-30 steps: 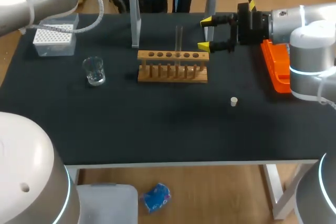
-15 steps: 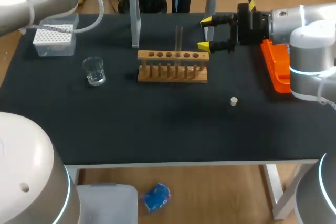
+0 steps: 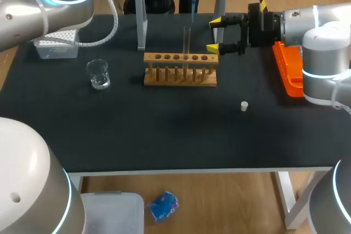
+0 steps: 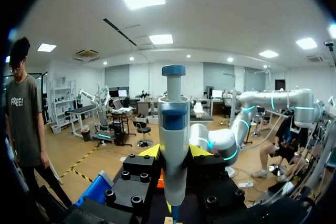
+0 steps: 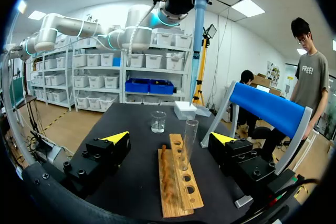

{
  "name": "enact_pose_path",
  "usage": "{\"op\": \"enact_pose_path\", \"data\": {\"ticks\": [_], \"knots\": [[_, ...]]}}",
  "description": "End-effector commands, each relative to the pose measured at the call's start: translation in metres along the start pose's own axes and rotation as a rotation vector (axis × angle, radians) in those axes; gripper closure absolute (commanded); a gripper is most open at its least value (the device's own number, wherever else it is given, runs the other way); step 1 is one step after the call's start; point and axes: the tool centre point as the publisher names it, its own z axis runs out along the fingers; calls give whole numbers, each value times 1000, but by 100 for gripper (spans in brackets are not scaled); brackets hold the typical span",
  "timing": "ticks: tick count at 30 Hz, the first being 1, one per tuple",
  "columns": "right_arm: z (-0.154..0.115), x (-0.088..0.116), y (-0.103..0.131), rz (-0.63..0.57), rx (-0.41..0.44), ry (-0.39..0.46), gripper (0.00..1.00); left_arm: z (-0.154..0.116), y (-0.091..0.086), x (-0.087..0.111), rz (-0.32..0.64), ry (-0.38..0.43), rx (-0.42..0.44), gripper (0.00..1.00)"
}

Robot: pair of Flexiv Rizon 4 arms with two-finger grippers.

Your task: Invert the test tube, pick up the pipette, mount the tip to pipette, aspirate from beaker and dispense into the tube, eject the tip, return the pipette, and cap with the stopper.

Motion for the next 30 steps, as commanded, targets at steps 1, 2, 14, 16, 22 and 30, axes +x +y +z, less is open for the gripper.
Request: {"op": "enact_pose_path", "data": {"ticks": [1, 2, 14, 16, 22, 30], "knots": [[0, 0, -1, -1, 0, 1, 0, 2, 8, 0, -7, 0, 2, 100], [0, 0, -1, -1, 0, 1, 0, 2, 11, 0, -10, -1, 2, 100], [0, 0, -1, -1, 0, 1, 0, 1, 24, 0, -18, -12, 18, 100], [0, 0, -1, -1, 0, 1, 0, 1, 26, -1, -21, -12, 17, 100], [0, 0, -1, -1, 0, 1, 0, 1, 34, 1, -38, -15, 13, 100], [0, 0, -1, -1, 0, 1, 0, 0, 45, 2, -66, -20, -1, 100]]}}
